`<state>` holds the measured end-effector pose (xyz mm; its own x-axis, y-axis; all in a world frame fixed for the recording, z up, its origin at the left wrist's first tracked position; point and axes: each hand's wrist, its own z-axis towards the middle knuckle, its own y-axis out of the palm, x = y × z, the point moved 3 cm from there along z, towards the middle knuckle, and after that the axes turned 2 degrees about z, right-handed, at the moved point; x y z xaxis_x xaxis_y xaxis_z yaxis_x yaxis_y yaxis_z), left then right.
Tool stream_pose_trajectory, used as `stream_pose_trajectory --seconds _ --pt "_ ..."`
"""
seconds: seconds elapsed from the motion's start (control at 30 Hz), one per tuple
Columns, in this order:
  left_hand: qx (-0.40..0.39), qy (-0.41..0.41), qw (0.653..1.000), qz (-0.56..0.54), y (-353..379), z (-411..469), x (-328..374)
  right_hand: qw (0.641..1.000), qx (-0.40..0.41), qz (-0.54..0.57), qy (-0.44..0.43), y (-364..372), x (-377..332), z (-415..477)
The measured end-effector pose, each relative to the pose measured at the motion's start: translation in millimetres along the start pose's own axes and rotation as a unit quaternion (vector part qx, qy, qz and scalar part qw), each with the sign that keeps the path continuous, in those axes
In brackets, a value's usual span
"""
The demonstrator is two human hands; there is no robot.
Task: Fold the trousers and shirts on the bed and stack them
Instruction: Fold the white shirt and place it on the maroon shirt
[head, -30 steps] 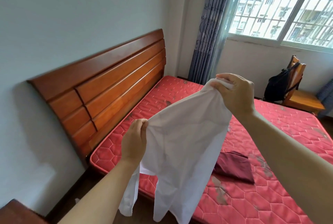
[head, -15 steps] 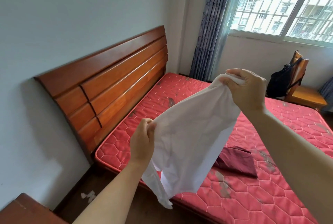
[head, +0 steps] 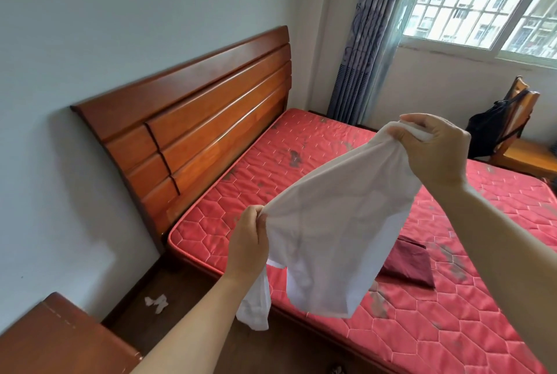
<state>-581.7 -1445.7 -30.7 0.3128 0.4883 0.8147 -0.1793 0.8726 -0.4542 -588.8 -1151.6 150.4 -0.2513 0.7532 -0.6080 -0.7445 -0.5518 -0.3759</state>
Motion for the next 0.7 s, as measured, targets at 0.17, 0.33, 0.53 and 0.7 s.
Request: stream_pose_trajectory --seconds 0.17,0.33,0.53,0.7 --pt "0.02 -0.023 1.0 0.001 5 -8 -2 1.0 -0.023 -0.007 0.018 -1 23 -21" --pt "0.014 -0.021 0.998 0.05 13 12 -16 0.998 -0.04 -0.013 0.049 26 57 -21" --pt "-0.06 -0.012 0.993 0.104 48 69 -52 0.991 -0.083 -0.026 0.101 86 132 -5" --pt "-0.116 -0.029 0.98 0.158 113 138 -105 0.98 -0.118 -0.044 0.154 168 235 12"
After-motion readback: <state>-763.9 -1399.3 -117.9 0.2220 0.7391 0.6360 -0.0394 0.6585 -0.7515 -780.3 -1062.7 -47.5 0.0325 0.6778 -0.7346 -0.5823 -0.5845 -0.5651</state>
